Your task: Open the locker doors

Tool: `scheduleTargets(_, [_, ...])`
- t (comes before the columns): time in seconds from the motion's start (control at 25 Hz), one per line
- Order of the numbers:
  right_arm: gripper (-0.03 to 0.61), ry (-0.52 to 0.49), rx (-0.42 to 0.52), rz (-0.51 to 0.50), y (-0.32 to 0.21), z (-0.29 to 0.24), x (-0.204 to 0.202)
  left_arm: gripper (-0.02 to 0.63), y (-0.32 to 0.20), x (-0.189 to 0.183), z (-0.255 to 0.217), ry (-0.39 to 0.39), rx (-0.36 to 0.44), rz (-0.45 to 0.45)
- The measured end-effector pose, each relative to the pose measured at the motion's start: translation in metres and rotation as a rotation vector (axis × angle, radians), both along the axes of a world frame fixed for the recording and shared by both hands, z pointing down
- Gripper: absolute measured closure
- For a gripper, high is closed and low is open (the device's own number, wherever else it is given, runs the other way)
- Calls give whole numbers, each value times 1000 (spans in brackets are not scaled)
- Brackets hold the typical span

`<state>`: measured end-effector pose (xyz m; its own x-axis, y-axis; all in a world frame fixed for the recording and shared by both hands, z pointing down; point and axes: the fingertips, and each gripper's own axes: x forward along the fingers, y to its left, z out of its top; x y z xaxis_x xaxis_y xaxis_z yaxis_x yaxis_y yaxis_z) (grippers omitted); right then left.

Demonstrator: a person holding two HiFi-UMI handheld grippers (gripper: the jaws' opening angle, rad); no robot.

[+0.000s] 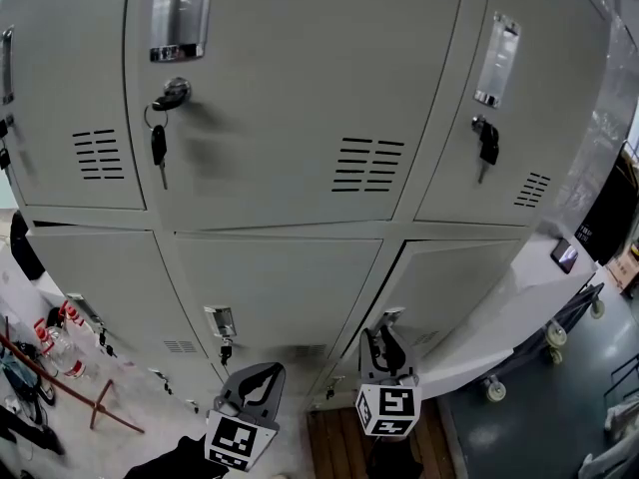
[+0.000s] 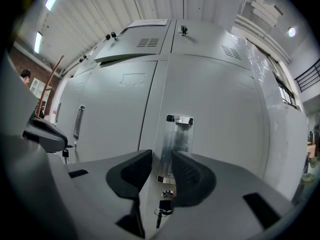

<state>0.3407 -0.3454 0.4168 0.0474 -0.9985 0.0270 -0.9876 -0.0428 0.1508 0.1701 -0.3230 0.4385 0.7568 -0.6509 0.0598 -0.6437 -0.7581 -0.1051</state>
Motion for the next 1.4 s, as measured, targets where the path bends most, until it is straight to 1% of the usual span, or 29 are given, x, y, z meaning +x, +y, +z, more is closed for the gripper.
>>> scheduleTargets(0.28, [440,18,6,22,24,1,-1,588,13,2,-3,19,3,17])
scheduleTargets(0.6, [445,25,3,67,60,1,0,588,31,11,-8,36,8,62])
scheduleTargets(0.88, [451,34,1,120,98,1,9,588,54,26,-17,56,20,131])
scheduleTargets(1.04, [454,39,-1,163,120,2,15,588,67,33,-15,31,4,168])
scheduleTargets(1.16, [454,44,-2,189,135,2,21,588,74,42,-19,54,20,193])
scheduleTargets(1.4, [454,30,2,247,166,2,41,588,90,65,-22,61,27,248])
